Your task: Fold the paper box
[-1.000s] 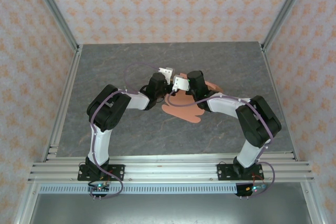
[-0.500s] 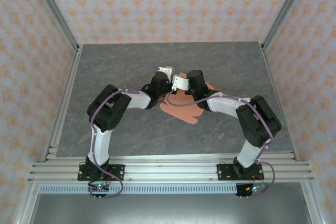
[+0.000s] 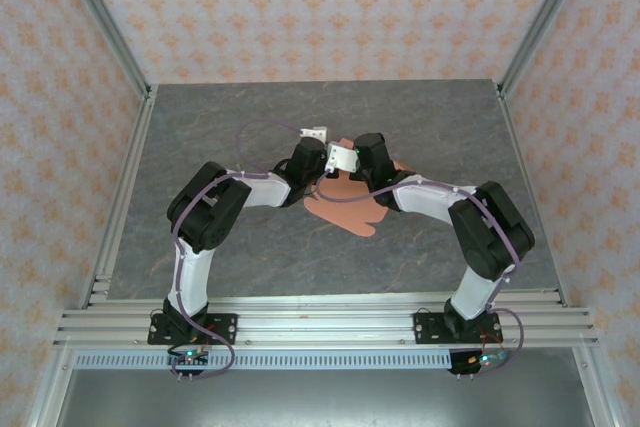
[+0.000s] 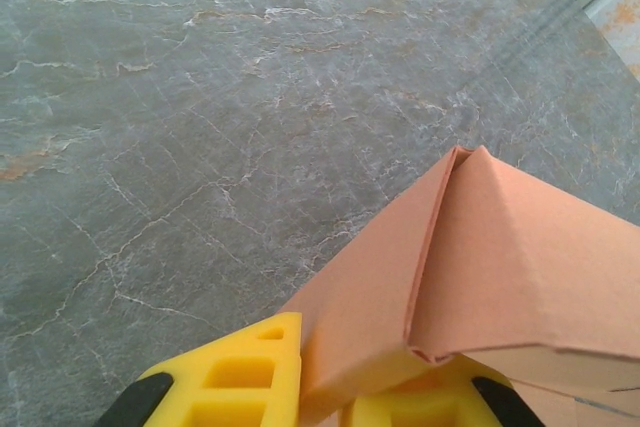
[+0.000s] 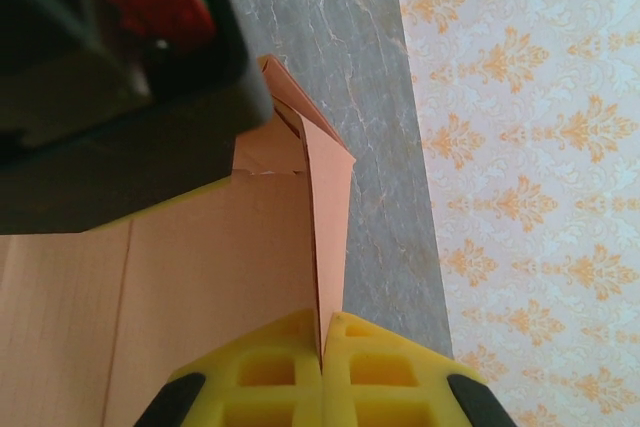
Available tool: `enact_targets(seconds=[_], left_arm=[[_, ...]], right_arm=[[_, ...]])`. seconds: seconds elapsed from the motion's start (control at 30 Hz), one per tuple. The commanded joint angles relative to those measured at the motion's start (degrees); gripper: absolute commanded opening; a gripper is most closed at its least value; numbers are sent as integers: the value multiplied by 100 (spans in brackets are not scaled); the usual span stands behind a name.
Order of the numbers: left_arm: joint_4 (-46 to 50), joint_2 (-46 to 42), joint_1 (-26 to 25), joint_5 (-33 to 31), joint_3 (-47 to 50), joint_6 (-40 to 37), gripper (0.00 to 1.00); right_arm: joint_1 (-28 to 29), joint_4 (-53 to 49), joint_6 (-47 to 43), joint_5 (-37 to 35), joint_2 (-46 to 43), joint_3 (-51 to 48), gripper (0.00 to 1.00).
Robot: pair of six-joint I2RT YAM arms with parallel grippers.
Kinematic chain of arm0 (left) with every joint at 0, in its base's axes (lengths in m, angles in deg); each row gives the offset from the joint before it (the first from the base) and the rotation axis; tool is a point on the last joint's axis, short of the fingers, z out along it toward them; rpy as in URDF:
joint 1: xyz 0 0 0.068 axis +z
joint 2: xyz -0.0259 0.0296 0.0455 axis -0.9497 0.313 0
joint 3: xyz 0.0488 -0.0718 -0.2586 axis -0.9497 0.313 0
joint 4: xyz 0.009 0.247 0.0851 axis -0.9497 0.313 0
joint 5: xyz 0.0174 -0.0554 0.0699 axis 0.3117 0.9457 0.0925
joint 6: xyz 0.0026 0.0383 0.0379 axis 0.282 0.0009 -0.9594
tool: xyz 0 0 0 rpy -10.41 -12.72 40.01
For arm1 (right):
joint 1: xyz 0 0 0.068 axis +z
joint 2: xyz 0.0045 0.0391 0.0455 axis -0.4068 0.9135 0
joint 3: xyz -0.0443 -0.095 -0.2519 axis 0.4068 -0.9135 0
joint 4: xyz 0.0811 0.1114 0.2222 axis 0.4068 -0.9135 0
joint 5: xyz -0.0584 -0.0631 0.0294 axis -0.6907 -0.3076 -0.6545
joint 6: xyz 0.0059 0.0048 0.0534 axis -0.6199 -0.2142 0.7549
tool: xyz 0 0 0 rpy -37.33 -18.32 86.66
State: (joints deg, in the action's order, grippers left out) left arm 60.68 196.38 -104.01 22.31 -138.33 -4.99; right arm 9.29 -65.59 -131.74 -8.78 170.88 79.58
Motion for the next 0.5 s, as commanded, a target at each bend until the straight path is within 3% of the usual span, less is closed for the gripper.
enact_targets(seconds=[0.0,0.33,0.47], left_arm=[[236,-44,461,-1521,-208,788,9],[280,-28,461,-1430,-226,1130,9],[-136,-57,471,-1181,-95,973,15]], right_arm=[[326,-763,168,698,-59,-68,0],[335,-739,247,704,-49,-60,0],[335,-735,248,652,-24,-47,0]])
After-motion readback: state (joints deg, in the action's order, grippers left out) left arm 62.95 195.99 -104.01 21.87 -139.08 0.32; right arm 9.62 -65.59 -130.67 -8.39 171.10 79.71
